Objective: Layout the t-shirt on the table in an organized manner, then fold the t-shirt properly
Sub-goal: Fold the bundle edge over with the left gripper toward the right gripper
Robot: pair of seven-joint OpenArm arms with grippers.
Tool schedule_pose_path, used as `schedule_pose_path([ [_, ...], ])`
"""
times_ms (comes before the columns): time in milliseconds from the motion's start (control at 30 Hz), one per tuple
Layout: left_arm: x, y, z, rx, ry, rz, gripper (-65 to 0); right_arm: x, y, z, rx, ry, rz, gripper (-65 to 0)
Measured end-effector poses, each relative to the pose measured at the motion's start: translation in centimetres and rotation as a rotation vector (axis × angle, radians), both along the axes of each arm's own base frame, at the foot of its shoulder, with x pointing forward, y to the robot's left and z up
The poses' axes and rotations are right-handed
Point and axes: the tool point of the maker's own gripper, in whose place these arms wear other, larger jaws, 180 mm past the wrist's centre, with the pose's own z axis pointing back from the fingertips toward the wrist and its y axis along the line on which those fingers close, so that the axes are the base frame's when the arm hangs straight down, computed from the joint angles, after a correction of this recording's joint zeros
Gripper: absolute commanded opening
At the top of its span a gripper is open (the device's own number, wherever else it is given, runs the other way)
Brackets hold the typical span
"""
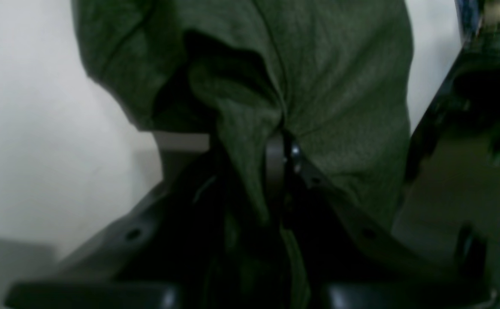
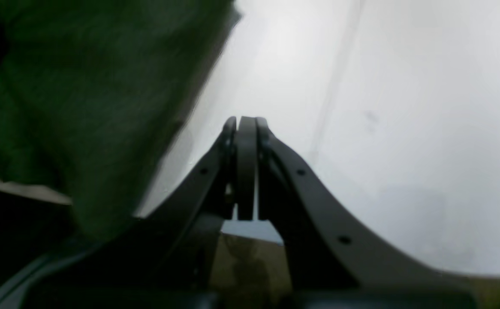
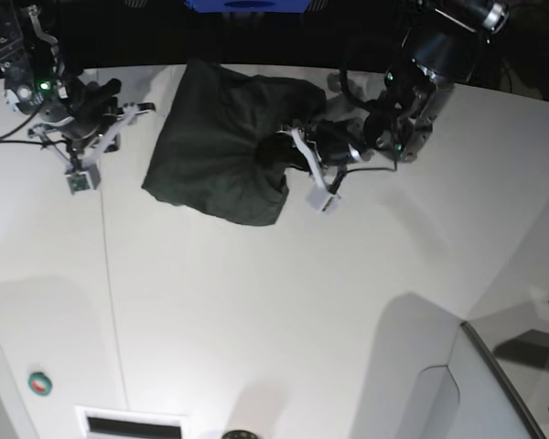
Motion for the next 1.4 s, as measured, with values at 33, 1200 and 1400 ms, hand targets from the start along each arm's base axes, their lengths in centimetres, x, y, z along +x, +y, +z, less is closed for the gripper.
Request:
schedule_pose_path([
  [33, 0.3, 0.2, -0.1, 0.037, 0.008, -0.035, -65.0, -0.1, -0.7, 0.0, -0.012, 0.001, -0.013, -65.0],
  [1200, 6.6, -7.0, 1.5, 0.72, -0.56, -0.91, -65.0, -0.8, -0.7, -0.3, 0.06, 0.008, -0.163, -65.0],
  [1400, 6.5, -8.0, 1.7, 0.729, -0.581, -0.93, -65.0, -0.6, -0.7, -0.2, 0.06, 0.005, -0.162, -65.0],
])
